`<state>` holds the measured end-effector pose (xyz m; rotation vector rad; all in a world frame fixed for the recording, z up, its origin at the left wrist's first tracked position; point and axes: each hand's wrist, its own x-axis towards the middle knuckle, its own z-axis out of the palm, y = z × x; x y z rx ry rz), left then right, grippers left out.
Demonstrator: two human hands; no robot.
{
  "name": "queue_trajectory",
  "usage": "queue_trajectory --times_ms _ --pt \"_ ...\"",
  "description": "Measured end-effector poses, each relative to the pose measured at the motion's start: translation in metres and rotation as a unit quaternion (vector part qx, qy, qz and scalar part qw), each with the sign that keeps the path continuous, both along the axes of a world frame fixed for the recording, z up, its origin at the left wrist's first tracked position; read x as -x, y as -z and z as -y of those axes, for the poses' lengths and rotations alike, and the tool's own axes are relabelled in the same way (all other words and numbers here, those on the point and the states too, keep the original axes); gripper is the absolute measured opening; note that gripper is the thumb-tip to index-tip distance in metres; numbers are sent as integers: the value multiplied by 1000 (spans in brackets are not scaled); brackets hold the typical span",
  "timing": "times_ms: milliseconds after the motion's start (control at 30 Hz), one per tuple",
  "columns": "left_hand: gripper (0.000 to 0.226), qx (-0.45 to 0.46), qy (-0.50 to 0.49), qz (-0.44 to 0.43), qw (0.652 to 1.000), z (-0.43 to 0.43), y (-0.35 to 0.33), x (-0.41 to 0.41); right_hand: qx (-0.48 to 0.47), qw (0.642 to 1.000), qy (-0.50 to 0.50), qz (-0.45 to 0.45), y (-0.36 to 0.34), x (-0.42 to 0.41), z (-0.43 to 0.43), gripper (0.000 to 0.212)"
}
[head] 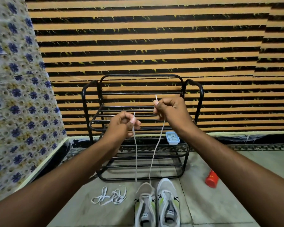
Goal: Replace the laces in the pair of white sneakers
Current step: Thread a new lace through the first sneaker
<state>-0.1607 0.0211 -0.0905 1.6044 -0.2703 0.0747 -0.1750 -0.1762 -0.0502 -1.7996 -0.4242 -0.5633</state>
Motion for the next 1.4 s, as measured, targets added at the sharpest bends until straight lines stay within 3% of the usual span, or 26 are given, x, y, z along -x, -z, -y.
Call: queue_trajectory --times_ms 100,267,400,533,700,767,867,1000,1100,1233,1400 --pt "10 -15 26 7 1000 -8 12 0 48 998 10 -40 26 -5 9 34" --pt "9 -137 28 10 990 -12 57 -1 158 983 66 -70 78 -15 21 34" --pt "13 -211 45 -1 976 -4 103 -9 180 973 95 -112 127 -25 21 36" --pt "10 -246 74 -69 964 2 163 -22 211 950 111 -204 194 -31 16 35" --pt "9 -331 96 -96 934 5 245 -36 267 903 87 -325 280 -16 9 18" --pt "10 -400 84 -84 909 6 272 -42 293 894 80 -330 304 -9 2 20" --pt "12 -483 91 -68 868 11 301 -47 279 907 85 -303 328 -3 -12 31" --pt "10 -546 83 -77 830 14 322 -50 274 902 110 -314 345 5 -36 21" --pt "11 -565 82 -65 818 15 330 -52 271 906 148 -290 355 11 -52 17" --pt "12 -584 57 -53 808 16 334 -54 395 874 121 -257 364 21 -68 20" --pt "14 -529 -10 -75 845 17 336 -51 404 868 111 -266 373 25 -72 28"
